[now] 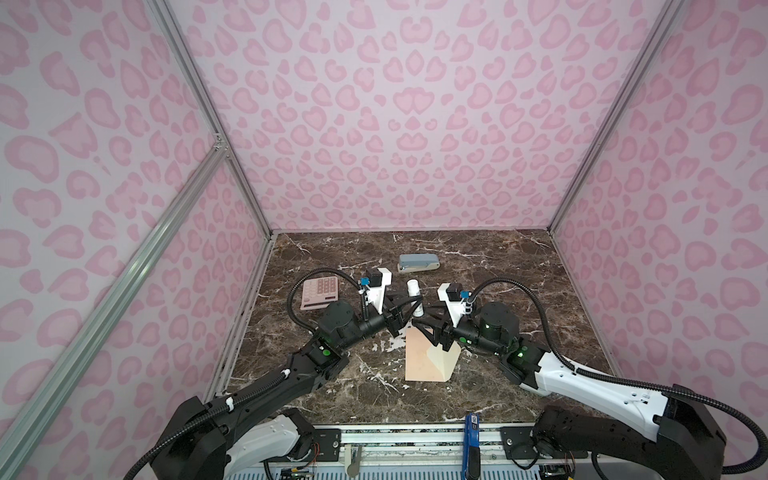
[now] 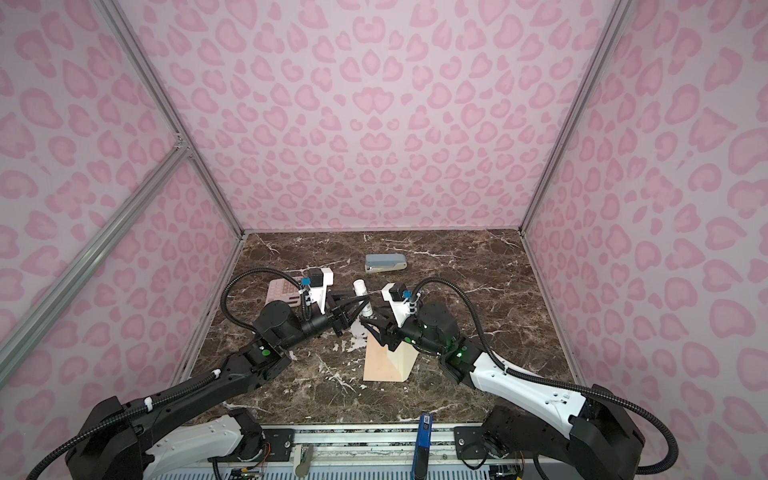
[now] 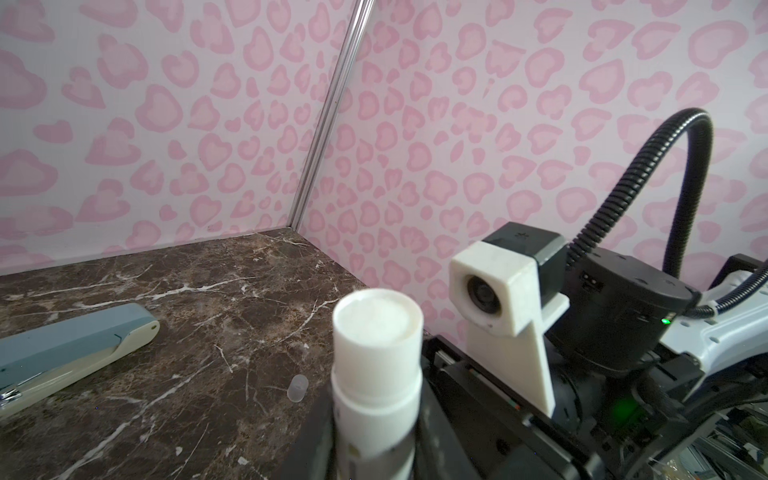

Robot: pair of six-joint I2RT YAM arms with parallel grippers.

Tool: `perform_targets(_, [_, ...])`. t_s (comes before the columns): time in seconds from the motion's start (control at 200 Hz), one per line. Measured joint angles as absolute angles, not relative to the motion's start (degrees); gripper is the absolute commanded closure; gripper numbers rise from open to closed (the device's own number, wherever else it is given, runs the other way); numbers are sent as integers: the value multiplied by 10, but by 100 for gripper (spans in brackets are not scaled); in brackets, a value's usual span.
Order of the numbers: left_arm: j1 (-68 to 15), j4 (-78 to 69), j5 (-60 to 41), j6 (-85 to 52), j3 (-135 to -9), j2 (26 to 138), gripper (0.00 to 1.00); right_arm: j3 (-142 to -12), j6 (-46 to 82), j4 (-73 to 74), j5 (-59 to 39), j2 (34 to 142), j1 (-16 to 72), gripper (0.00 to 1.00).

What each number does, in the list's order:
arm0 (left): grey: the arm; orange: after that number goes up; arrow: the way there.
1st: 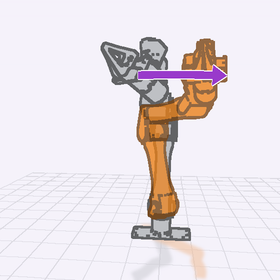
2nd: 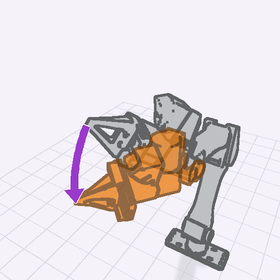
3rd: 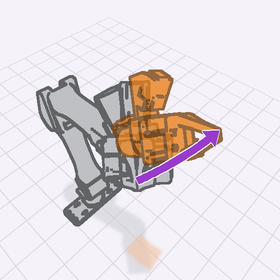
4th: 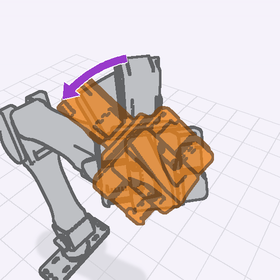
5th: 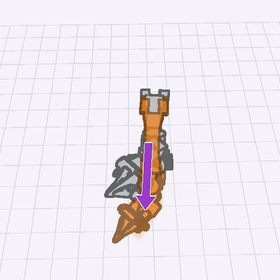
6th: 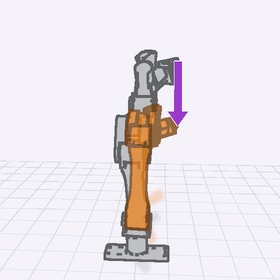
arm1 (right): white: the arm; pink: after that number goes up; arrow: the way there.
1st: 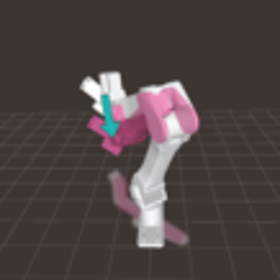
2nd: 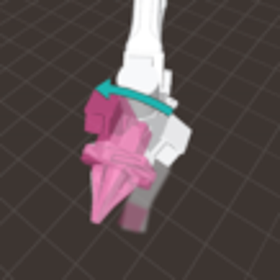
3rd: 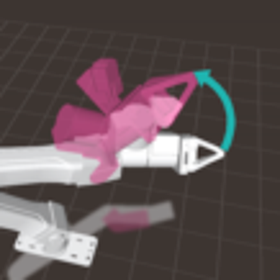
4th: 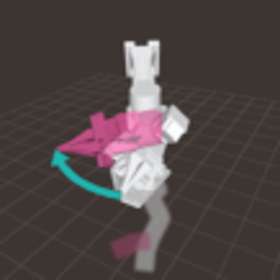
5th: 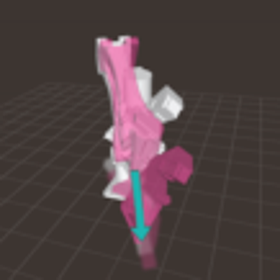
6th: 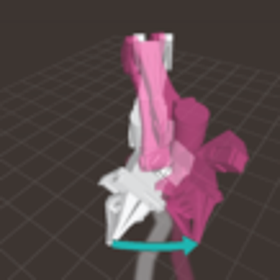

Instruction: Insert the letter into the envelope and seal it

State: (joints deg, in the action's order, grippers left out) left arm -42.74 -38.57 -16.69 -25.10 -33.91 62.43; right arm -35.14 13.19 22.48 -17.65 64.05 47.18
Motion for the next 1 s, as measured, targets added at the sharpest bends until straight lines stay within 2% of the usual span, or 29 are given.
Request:
perform_targets(0.225, [-469, -361, -55, -236, -339, 612, 96, -365, 93, 226, -96, 653, 505, 46])
perform_targets(0.45, [-488, -361, 15, -228, -337, 611, 96, -384, 67, 228, -42, 675, 528, 52])
perform_targets(0.62, [-492, -361, 30, -226, -336, 611, 96, -394, 54, 228, -23, 688, 533, 57])
perform_targets(0.82, [-494, -362, 35, -226, -334, 614, 96, -404, 50, 229, -15, 697, 539, 58])
perform_targets(1.0, [-496, -364, 37, -227, -332, 618, 96, -408, 49, 229, -12, 702, 540, 66])
